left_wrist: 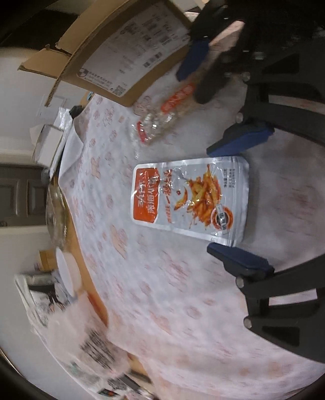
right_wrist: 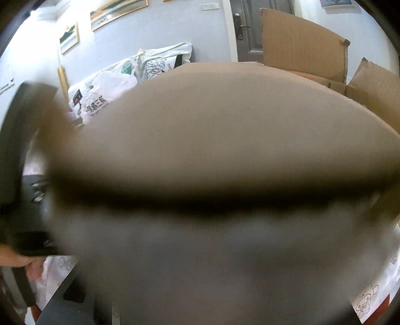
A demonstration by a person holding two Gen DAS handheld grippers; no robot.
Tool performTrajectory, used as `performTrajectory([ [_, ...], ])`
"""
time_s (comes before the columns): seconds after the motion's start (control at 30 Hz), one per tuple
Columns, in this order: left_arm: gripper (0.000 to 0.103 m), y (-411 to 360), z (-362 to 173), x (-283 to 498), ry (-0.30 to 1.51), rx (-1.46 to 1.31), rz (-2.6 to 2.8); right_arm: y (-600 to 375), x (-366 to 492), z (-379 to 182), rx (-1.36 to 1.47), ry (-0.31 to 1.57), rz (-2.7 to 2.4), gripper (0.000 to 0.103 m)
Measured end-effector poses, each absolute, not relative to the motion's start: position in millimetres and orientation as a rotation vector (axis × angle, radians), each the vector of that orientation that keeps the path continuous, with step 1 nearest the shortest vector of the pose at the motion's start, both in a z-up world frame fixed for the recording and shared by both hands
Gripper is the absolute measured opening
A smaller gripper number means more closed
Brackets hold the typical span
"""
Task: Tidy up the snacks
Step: 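Grasp the spicy fish pouch with left gripper while right lifts the candy bar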
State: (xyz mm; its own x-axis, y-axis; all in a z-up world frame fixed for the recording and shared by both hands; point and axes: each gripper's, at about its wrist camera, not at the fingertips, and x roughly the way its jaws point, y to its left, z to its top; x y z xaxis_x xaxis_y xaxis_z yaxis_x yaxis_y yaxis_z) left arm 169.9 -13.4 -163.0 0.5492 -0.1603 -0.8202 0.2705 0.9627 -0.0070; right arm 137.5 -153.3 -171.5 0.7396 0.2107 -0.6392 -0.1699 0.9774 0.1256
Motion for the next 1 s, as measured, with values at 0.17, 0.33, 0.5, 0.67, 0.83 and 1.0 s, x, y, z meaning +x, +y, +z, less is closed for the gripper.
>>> performTrajectory([
  [0.17, 0.067, 5.6, -162.4, 131.0, 0.954, 0.066, -0.195, -148.6, 129.0, -172.6, 0.022, 0.717, 0.324, 0.037],
  [0.33, 0.067, 11.6, -161.4, 99.8, 0.948, 0.037, -0.166, -147.7, 115.7, -173.4, -0.037, 0.729, 0.412, 0.037],
  [0.5, 0.072, 9.8, -162.0, 98.8, 0.948, 0.027, -0.169, -146.5, 131.7, -169.1, -0.082, 0.757, 0.467, 0.037],
  [0.67, 0.075, 6.5, -164.5, 113.0, 0.937, 0.046, -0.149, -143.4, 109.9, -169.4, -0.119, 0.753, 0.469, 0.047],
  [0.83, 0.071, 3.5, -166.0, 123.6, 0.915, 0.064, -0.141, -135.1, 122.7, -173.5, -0.154, 0.764, 0.461, 0.047],
  [1.0, 0.065, 2.2, -165.5, 127.1, 0.901, 0.064, -0.137, -132.6, 129.6, -174.4, -0.168, 0.761, 0.435, 0.043],
])
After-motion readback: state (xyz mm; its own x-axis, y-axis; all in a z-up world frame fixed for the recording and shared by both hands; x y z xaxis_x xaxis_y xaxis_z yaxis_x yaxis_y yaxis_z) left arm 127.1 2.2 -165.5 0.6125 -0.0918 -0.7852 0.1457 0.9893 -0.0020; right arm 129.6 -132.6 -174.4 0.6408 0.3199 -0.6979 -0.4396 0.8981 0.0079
